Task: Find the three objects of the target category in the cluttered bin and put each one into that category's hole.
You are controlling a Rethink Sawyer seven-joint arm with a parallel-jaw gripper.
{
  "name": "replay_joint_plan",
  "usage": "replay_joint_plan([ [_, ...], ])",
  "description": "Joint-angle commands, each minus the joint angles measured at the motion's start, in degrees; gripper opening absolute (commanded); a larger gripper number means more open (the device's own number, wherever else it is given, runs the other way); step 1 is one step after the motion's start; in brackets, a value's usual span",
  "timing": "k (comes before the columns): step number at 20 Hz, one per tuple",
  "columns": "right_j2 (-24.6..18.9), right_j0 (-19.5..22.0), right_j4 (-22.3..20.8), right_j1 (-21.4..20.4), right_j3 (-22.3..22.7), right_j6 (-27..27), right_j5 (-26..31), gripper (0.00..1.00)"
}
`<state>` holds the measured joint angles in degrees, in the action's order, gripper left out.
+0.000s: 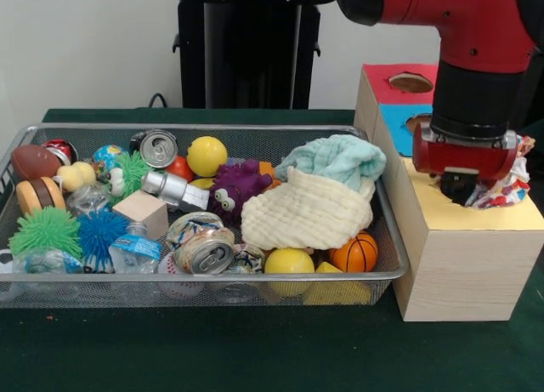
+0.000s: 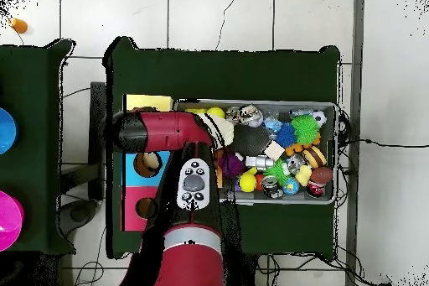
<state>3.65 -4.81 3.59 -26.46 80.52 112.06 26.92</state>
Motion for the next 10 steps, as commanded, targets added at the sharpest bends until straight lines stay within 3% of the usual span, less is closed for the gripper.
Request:
replay_joint_plan([
  [1,0.0,1.0,2.0,-6.1,5.6,8.3,10.5,0.00],
  [7,0.1,0.6,3.0,-10.9,6.9,8.4,16.3,0.00],
  [10,0.0,0.7,3.0,-11.3,7.2,8.4,16.3,0.00],
])
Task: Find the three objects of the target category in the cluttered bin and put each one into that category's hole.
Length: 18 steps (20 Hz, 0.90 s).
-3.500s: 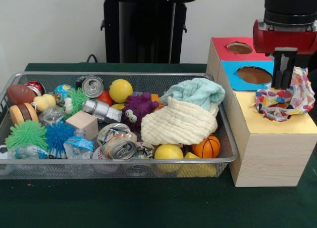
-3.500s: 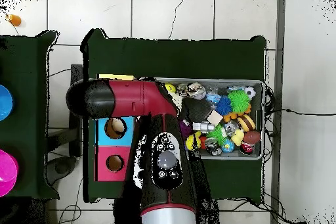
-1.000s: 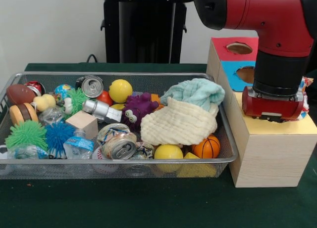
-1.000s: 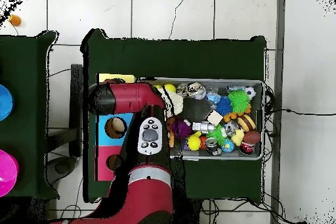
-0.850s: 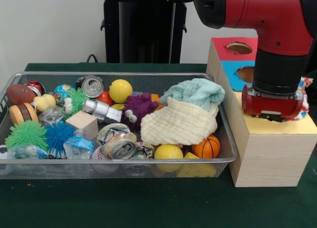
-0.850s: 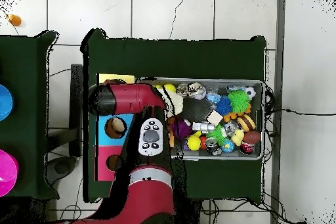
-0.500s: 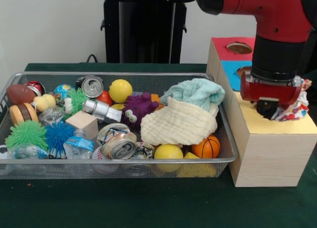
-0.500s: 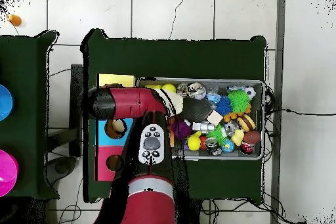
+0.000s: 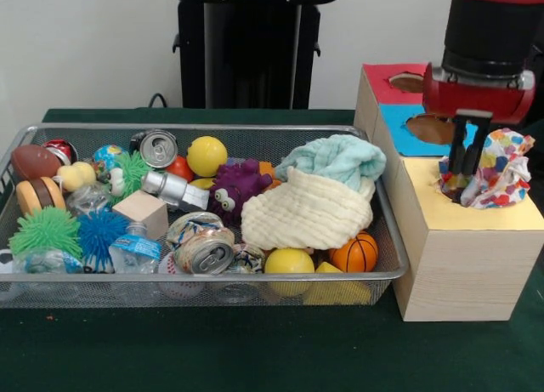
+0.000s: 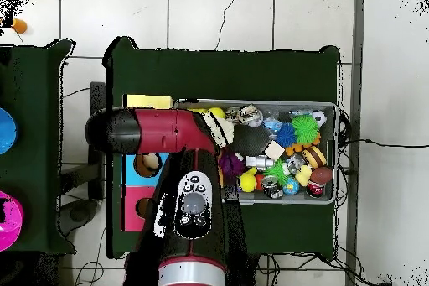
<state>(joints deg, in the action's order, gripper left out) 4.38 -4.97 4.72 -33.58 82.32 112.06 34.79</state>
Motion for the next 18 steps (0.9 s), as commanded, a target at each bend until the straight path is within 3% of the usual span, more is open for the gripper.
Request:
replay_joint_plan([
  [1,-0.6,0.8,1.8,-4.2,5.4,8.5,8.5,0.00],
  [10,-0.8,0.5,2.5,-7.2,5.0,9.0,13.5,0.00],
  [18,-1.6,-0.3,4.7,-7.2,5.5,10.9,12.9,0.00],
])
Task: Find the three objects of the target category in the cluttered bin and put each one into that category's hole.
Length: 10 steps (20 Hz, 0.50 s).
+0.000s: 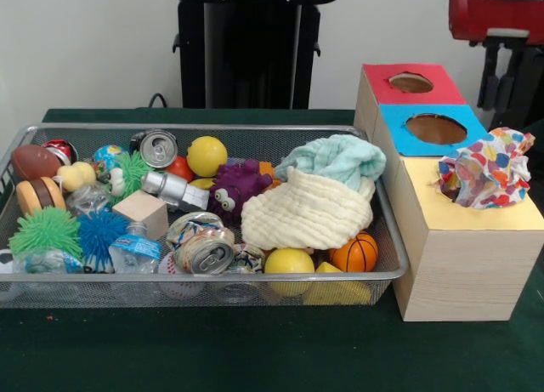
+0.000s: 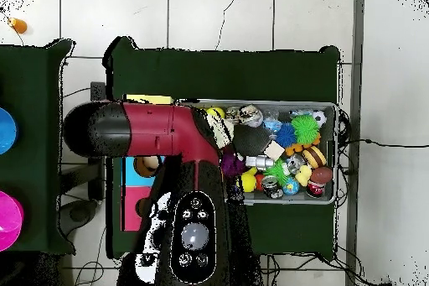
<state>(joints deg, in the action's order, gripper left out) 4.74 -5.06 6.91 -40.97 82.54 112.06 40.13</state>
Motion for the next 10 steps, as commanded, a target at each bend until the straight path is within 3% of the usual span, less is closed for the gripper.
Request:
replay_joint_plan([
  [1,-2.3,-0.1,3.2,0.2,5.6,11.2,7.4,0.00],
  [10,-3.6,-0.5,6.8,3.0,6.5,11.7,3.6,0.00],
])
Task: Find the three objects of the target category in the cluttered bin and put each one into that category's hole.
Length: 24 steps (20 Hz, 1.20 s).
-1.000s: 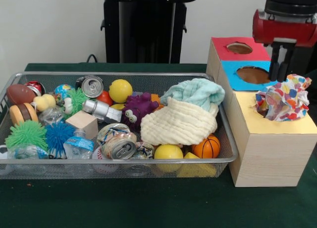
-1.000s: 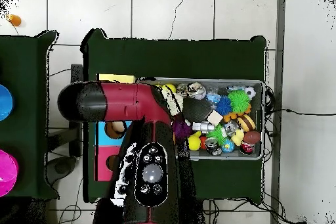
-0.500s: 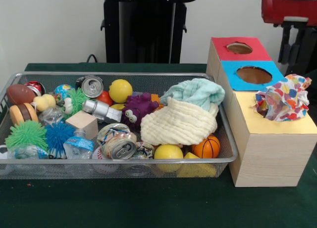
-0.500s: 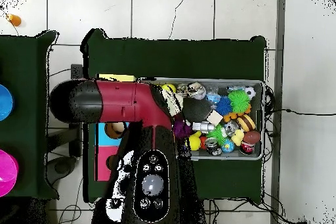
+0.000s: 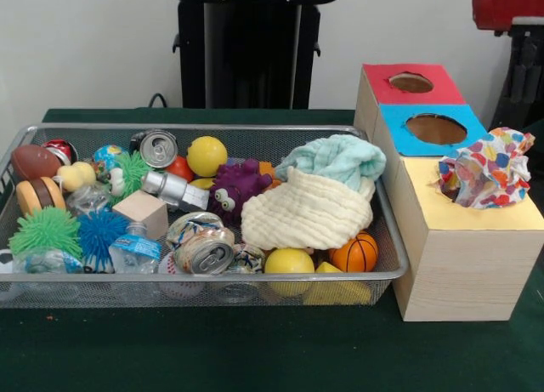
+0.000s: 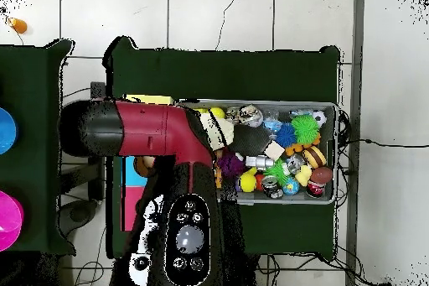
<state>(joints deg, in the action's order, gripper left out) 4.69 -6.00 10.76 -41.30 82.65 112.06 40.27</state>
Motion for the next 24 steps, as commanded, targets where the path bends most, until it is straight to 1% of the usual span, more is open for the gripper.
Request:
replay_joint_plan([
  [1,-3.7,0.5,3.1,3.7,6.4,11.4,3.0,0.00],
  [5,-4.1,0.8,3.7,4.9,6.9,10.2,1.5,0.00],
  [10,-1.9,-0.2,0.9,6.7,5.4,9.1,0.4,0.00],
  [13,-1.4,-0.3,-0.1,7.6,5.4,8.4,-1.4,0.00],
  [17,-1.8,0.0,-0.8,8.8,5.9,7.3,-3.2,0.00],
  [20,-1.7,0.1,-0.9,10.0,5.4,7.4,-3.7,0.00],
  [24,-3.2,1.4,0.0,11.0,5.0,6.8,-3.3,0.00],
])
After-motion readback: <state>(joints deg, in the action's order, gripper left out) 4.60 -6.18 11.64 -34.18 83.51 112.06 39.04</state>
